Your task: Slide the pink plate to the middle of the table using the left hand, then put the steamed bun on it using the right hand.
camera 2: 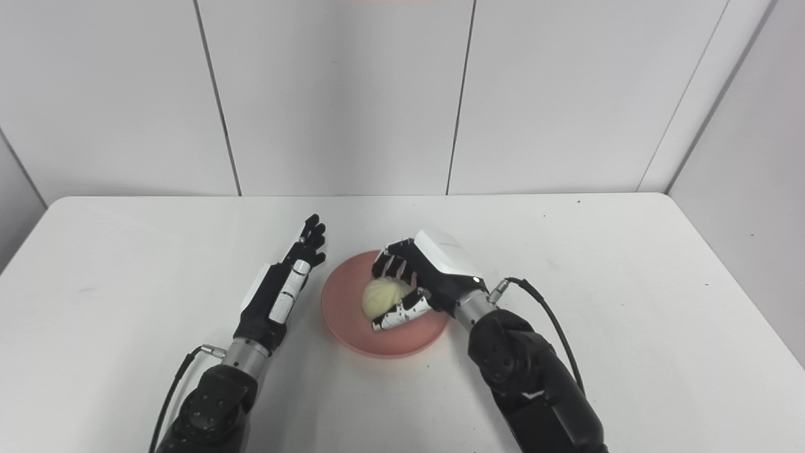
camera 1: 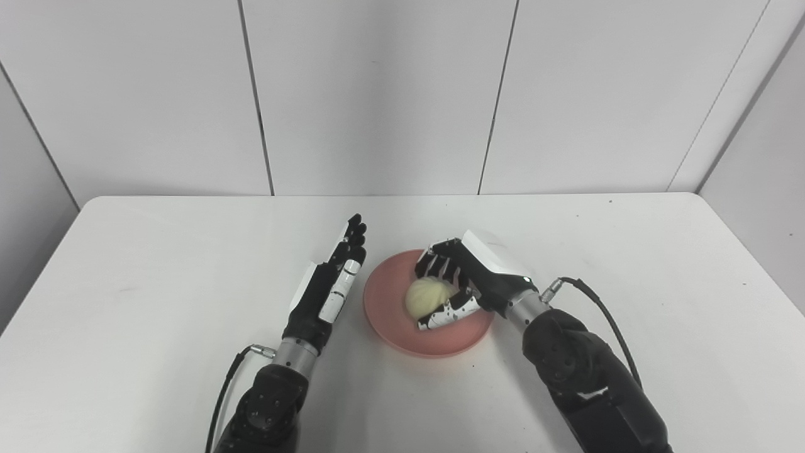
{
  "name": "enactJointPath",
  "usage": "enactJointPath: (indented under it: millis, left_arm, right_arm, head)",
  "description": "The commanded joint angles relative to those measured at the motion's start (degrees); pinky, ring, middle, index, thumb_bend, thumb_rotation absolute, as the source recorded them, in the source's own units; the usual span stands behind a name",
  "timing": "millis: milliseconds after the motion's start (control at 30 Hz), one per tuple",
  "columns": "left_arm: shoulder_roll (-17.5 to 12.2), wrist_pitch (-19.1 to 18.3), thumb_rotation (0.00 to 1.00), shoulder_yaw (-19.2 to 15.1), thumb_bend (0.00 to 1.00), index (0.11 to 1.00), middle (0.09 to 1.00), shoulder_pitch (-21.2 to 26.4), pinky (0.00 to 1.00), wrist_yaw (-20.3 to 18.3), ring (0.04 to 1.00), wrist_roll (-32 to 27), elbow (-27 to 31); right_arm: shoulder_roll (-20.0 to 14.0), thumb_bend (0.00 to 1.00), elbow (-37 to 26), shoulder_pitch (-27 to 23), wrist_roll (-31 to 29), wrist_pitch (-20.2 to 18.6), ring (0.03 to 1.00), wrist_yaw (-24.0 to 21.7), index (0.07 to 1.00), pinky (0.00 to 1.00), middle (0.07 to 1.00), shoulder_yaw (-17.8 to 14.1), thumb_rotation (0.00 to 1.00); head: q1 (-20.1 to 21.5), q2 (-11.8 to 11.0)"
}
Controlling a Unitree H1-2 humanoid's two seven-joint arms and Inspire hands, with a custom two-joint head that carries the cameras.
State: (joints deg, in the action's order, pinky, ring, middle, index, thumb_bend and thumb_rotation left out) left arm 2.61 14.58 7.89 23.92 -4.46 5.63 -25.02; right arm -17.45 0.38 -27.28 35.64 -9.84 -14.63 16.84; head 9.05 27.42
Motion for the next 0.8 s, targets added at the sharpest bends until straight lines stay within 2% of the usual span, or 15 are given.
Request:
enactJointPath:
  millis: [0, 67, 133, 200, 233, 267, 300, 367, 400, 500, 567, 667, 767]
  left_arm:
    - [-0.6, 0.4, 1.0, -0.2, 0.6, 0.995, 1.0, -1.6, 0.95, 0.1, 0.994, 0.0, -0.3]
    - [-0.6, 0.8, 1.0, -0.2, 0.59, 0.997, 1.0, -1.5, 0.95, -0.1, 0.996, -0.3, -0.7]
    - [-0.6, 1.0, 1.0, -0.2, 0.59, 0.999, 1.0, -1.4, 0.96, -0.3, 0.997, -0.6, -0.9]
    - [-0.7, 0.7, 1.0, -0.2, 0.61, 1.0, 1.0, -1.5, 0.97, -0.7, 0.999, -0.8, -0.8]
    - [-0.7, 0.7, 1.0, -0.2, 0.61, 1.0, 1.0, -1.5, 0.98, -0.7, 1.0, -0.8, -0.7]
    - [-0.8, 0.9, 1.0, -0.2, 0.6, 1.0, 1.0, -1.5, 0.98, -0.7, 0.999, -0.7, -0.7]
    - [-0.9, 0.8, 1.0, -0.1, 0.6, 1.0, 1.0, -1.4, 0.98, -0.7, 0.999, -0.4, -0.6]
    - [-0.9, 0.6, 1.0, -0.1, 0.6, 1.0, 1.0, -1.4, 0.99, -0.9, 1.0, -0.5, -0.7]
    - [-0.9, 0.9, 1.0, -0.2, 0.6, 1.0, 1.0, -1.3, 0.99, -0.9, 1.0, -0.6, -1.0]
    - [-1.0, 1.0, 1.0, -0.3, 0.62, 1.0, 1.0, -1.4, 0.99, -1.1, 1.0, -0.9, -0.9]
    - [-0.9, 0.3, 1.0, -0.4, 0.62, 1.0, 1.0, -1.5, 0.98, -1.1, 1.0, -1.0, -0.3]
    - [-0.8, 0.5, 1.0, -0.4, 0.61, 1.0, 1.0, -1.6, 0.98, -0.9, 1.0, -0.6, 0.0]
    - [-1.0, 0.4, 1.0, -0.3, 0.62, 1.0, 1.0, -1.6, 0.97, -0.6, 1.0, 0.0, -0.2]
  right_arm:
    - [-0.3, 0.51, 0.2, -2.6, -0.8, 3.2, 0.394, 1.6, 0.507, 0.28, 0.492, -0.8, 0.0]
    - [-0.5, 0.51, 0.7, -2.5, -1.6, 4.4, 0.415, 1.8, 0.506, 0.36, 0.523, -0.7, 0.0]
    - [-0.7, 0.51, 0.8, -2.3, -1.8, 5.1, 0.452, 2.0, 0.494, 0.41, 0.508, -0.6, 0.0]
    - [-0.7, 0.51, 1.1, -2.0, -2.1, 6.1, 0.46, 2.3, 0.495, 0.41, 0.67, -0.7, 0.0]
    - [-0.8, 0.54, 1.3, -1.9, -2.1, 6.4, 0.503, 2.4, 0.677, 0.44, 0.732, -0.7, 0.0]
    - [-0.9, 0.6, 1.4, -1.8, -2.1, 6.5, 0.643, 2.3, 0.761, 0.53, 0.777, -0.7, 0.04]
    - [-1.1, 0.61, 1.4, -1.8, -2.1, 6.3, 0.66, 1.8, 0.77, 0.54, 0.783, -0.5, 0.04]
    - [-1.7, 0.62, 1.3, -1.7, -2.2, 6.0, 0.793, 0.7, 0.835, 0.65, 0.849, -0.2, 0.16]
    - [-1.9, 0.62, 1.3, -1.6, -2.2, 6.0, 0.827, 0.3, 0.86, 0.69, 0.872, -0.1, 0.21]
    - [-2.7, 0.63, 1.3, -1.3, -2.2, 6.1, 0.861, -0.8, 0.891, 0.72, 0.89, 0.2, 0.27]
    - [-3.5, 0.64, 1.0, -1.1, -1.7, 5.6, 0.891, -2.0, 0.907, 0.79, 0.903, 0.9, 0.3]
    - [-4.4, 0.65, 0.5, -0.5, -1.2, 4.5, 0.915, -3.8, 0.92, 0.83, 0.922, 1.5, 0.33]
    - [-4.9, 0.67, 0.5, 0.3, -1.0, 5.0, 0.944, -4.0, 0.935, 0.87, 0.953, 1.6, 0.36]
  head:
    - [-0.2, 0.2]
    - [-0.2, 0.3]
    - [0.0, 0.3]
    - [-0.1, 0.4]
    - [-0.1, 0.4]
    - [-0.2, 0.4]
    - [-0.2, 0.4]
    - [-0.3, 0.6]
    - [-0.3, 0.6]
    - [-0.2, 0.8]
    - [-0.3, 0.9]
    - [-0.3, 1.0]
    - [-0.2, 1.1]
